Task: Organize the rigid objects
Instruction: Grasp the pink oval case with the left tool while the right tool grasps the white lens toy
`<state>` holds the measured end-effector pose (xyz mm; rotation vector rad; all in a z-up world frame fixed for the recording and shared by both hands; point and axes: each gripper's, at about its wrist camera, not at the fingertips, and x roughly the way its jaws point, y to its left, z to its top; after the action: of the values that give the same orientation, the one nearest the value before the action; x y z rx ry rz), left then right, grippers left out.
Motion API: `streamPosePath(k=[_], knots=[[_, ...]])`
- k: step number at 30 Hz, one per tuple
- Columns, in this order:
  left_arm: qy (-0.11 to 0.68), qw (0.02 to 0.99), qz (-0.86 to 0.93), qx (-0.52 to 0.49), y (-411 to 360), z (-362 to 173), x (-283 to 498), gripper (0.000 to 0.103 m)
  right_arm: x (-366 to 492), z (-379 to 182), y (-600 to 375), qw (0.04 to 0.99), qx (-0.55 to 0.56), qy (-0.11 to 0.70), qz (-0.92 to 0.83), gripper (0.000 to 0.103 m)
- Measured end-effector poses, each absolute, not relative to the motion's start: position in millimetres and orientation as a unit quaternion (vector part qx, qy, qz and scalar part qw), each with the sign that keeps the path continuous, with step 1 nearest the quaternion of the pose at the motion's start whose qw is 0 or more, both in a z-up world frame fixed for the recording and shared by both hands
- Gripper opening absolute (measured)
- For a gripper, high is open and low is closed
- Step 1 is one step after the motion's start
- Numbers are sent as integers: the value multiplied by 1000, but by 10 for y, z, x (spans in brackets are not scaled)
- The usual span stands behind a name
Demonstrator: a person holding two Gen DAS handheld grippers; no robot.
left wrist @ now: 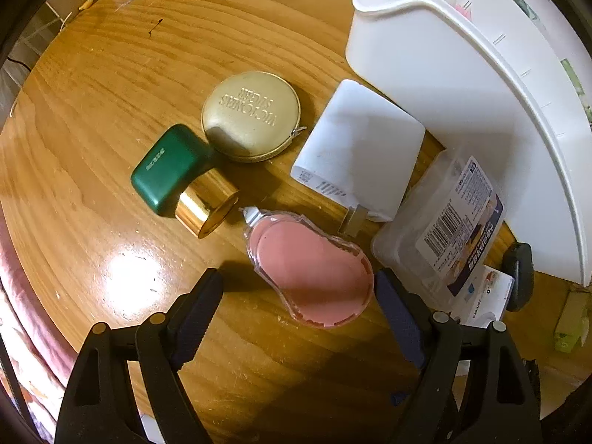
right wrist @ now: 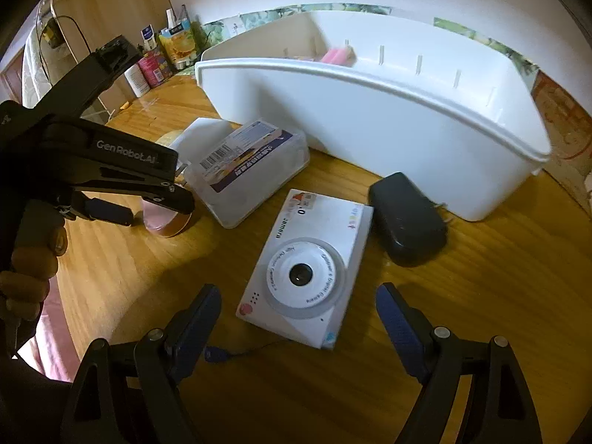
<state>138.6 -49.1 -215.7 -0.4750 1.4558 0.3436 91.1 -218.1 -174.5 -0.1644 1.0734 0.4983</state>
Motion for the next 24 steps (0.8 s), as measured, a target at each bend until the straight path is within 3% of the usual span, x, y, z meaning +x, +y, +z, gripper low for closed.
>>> streamPosePath(k=[14,21,24], knots=[[656,709,176,-193,-506,-2232,1610,85,981,-1862,-1974,824,-111,505,230,86],[655,710,182,-183,-337,-2198,1529,78,953,-1879,-1924,828,-133,500,217,86],[656,711,175,-183,-307,-2204,1533,77,948,-1876,-1922,829,-135,500,209,81]])
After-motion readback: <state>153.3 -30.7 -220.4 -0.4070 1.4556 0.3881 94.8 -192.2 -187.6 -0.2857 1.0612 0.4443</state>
